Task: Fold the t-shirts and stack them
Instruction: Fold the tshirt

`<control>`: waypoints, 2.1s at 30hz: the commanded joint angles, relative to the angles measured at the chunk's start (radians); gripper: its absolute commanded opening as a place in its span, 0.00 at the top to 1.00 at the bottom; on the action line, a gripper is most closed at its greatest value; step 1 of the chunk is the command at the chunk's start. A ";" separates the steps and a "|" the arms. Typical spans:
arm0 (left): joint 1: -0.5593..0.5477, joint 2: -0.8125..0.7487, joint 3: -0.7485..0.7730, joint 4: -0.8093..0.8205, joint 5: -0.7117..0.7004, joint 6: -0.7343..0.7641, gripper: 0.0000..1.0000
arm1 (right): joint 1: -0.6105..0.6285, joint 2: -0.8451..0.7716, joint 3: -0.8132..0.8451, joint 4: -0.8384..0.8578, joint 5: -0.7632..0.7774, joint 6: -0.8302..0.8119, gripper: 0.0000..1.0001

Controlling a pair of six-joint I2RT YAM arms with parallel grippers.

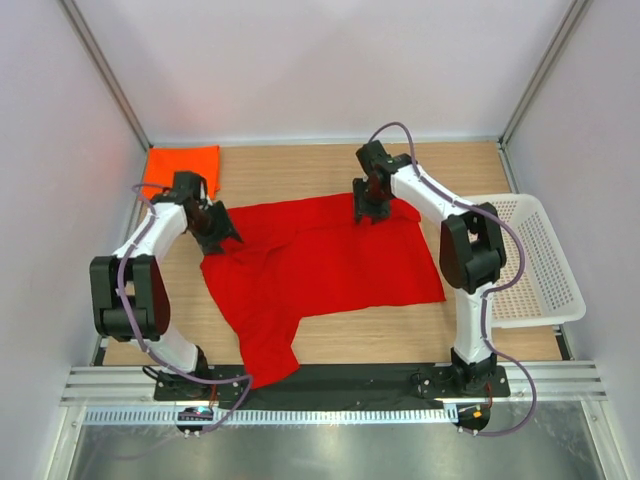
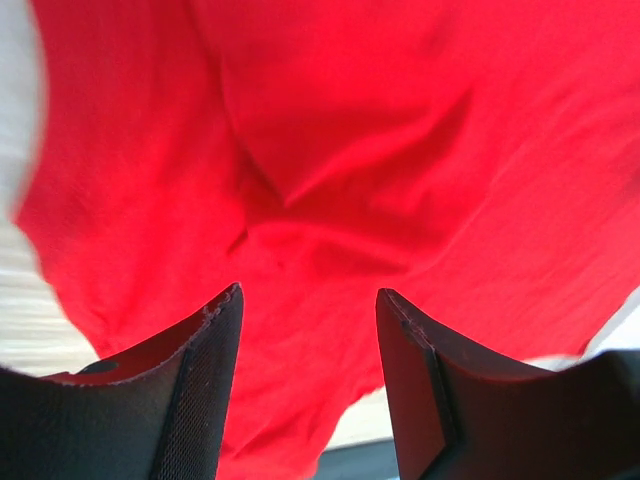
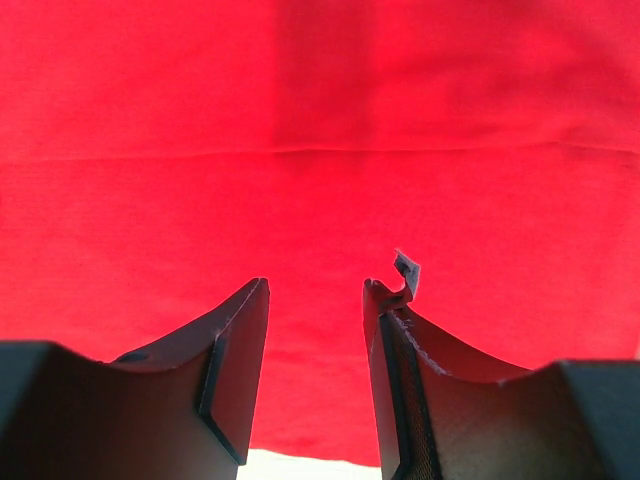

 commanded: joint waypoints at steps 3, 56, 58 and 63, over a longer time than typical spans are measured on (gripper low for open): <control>-0.070 -0.066 -0.138 0.095 0.068 0.027 0.44 | 0.041 -0.045 -0.048 0.147 -0.310 0.037 0.50; -0.039 -0.133 -0.144 0.094 -0.137 -0.131 0.51 | 0.365 0.287 0.206 0.646 -0.437 0.268 0.86; -0.039 -0.130 -0.146 0.094 -0.125 -0.132 0.51 | 0.355 0.372 0.351 0.622 -0.435 0.251 0.80; -0.041 -0.126 -0.136 0.080 -0.122 -0.111 0.49 | 0.322 0.554 0.693 0.525 -0.496 0.266 0.60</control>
